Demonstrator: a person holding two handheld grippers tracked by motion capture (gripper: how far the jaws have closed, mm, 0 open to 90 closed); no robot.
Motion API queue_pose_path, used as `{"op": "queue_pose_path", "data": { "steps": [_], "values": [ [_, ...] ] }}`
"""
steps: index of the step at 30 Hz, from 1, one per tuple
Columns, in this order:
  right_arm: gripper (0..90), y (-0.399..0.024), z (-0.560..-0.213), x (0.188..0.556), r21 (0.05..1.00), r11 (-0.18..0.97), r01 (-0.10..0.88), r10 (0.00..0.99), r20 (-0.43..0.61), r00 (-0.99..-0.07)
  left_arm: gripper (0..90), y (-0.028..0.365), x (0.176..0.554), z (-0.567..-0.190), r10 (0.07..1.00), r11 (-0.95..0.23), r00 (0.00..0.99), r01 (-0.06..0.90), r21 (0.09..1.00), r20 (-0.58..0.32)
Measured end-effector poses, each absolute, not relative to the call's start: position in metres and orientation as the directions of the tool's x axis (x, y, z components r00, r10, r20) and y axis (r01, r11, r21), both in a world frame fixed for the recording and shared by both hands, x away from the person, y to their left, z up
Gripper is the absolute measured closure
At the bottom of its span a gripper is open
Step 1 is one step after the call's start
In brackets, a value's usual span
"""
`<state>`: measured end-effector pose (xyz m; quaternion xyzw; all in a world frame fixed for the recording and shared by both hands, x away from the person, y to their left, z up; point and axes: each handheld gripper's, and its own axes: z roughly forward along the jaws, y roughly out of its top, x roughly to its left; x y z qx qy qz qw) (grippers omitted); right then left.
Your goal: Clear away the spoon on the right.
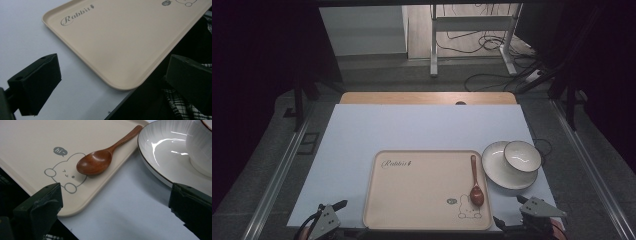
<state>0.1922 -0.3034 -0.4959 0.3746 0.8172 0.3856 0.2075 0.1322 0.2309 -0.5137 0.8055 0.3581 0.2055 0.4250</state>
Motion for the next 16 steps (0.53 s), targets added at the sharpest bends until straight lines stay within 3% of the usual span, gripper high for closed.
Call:
{"op": "queue_pose_path", "data": {
  "steps": [16],
  "values": [
    [0.0, -0.3118, -0.5047, 0.1908, 0.753, 0.423, 0.504, 0.781, -0.021, -0.624, 0.0, 0.2302, 0.1329, -0.5138, 0.75, -0.387, 0.661, 0.404, 0.829, 0.028]
  ]
}}
